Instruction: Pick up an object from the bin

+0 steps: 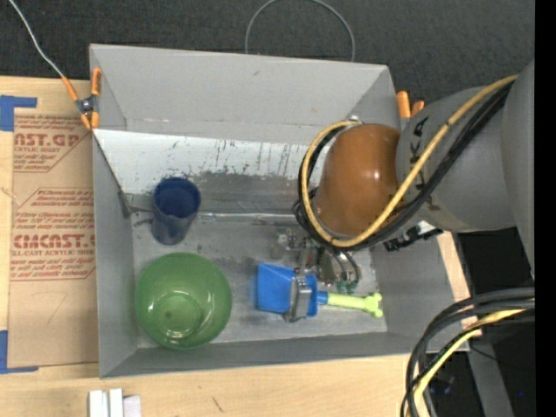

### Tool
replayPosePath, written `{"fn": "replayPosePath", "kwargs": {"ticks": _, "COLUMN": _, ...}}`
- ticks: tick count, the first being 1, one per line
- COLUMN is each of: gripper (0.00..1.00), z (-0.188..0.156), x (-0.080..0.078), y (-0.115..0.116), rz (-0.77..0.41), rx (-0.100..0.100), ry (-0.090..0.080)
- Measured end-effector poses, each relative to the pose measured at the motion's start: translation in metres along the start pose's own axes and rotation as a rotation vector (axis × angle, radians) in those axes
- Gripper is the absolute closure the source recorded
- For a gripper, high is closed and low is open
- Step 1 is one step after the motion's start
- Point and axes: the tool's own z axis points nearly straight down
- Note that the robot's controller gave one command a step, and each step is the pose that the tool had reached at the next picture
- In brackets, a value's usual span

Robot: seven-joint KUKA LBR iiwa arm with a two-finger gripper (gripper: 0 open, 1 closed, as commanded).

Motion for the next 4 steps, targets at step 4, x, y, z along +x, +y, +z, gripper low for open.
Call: {"fn": "replayPosePath", "kwargs": {"ticks": 4, "gripper": 0.0, "z": 0.06, "x": -0.016, "y": -0.057, "rz": -0.503, "rx": 0.002, "ry": -0.009}}
